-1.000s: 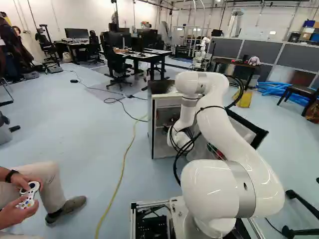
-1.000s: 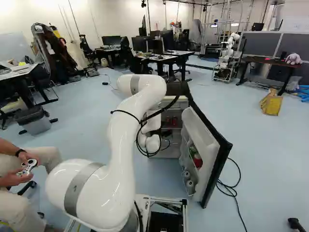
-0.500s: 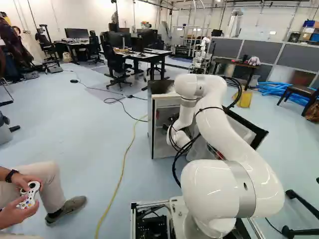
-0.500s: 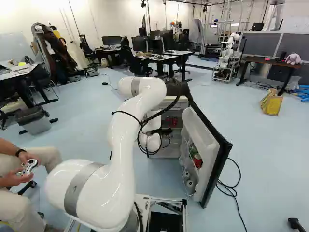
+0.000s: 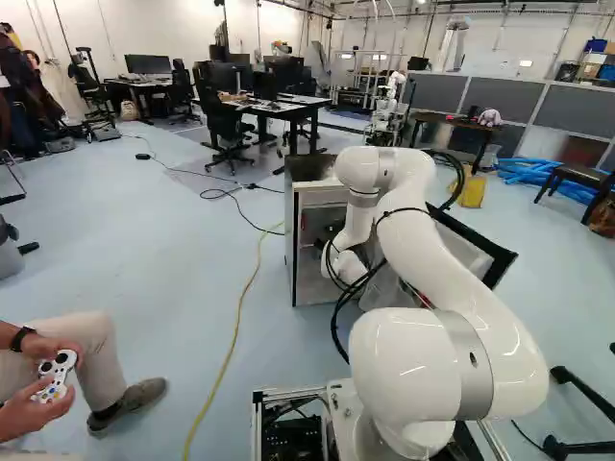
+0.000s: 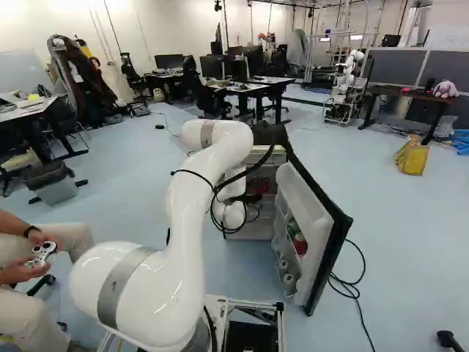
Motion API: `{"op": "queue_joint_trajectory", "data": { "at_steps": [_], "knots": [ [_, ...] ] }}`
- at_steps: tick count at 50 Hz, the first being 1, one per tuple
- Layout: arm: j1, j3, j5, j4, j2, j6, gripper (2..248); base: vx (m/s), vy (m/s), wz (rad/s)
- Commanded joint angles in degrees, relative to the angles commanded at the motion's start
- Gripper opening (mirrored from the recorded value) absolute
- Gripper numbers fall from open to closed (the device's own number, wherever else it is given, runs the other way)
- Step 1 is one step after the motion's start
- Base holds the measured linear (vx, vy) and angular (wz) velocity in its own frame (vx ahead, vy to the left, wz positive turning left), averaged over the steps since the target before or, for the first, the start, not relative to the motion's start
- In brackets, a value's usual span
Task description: Grab a drink from the fridge
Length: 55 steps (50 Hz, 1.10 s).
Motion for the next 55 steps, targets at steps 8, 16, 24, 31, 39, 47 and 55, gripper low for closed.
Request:
{"op": "queue_joint_trajectory", "data": {
  "at_steps": [8, 16, 24, 31, 39, 47, 55],
  "knots": [
    [0.0, 0.0, 0.0, 0.0, 0.0, 0.0, 247, 0.000, 0.000, 0.000],
    [0.0, 0.0, 0.0, 0.0, 0.0, 0.0, 247, 0.000, 0.000, 0.000],
    [0.0, 0.0, 0.0, 0.0, 0.0, 0.0, 232, 0.000, 0.000, 0.000],
    [0.0, 0.0, 0.0, 0.0, 0.0, 0.0, 219, 0.000, 0.000, 0.000],
    [0.0, 0.0, 0.0, 0.0, 0.0, 0.0, 196, 0.000, 0.000, 0.000],
    [0.0, 0.0, 0.0, 0.0, 0.0, 0.0, 189, 0.000, 0.000, 0.000],
    [0.0, 0.0, 0.0, 0.0, 0.0, 0.0, 191, 0.000, 0.000, 0.000]
  ]
}}
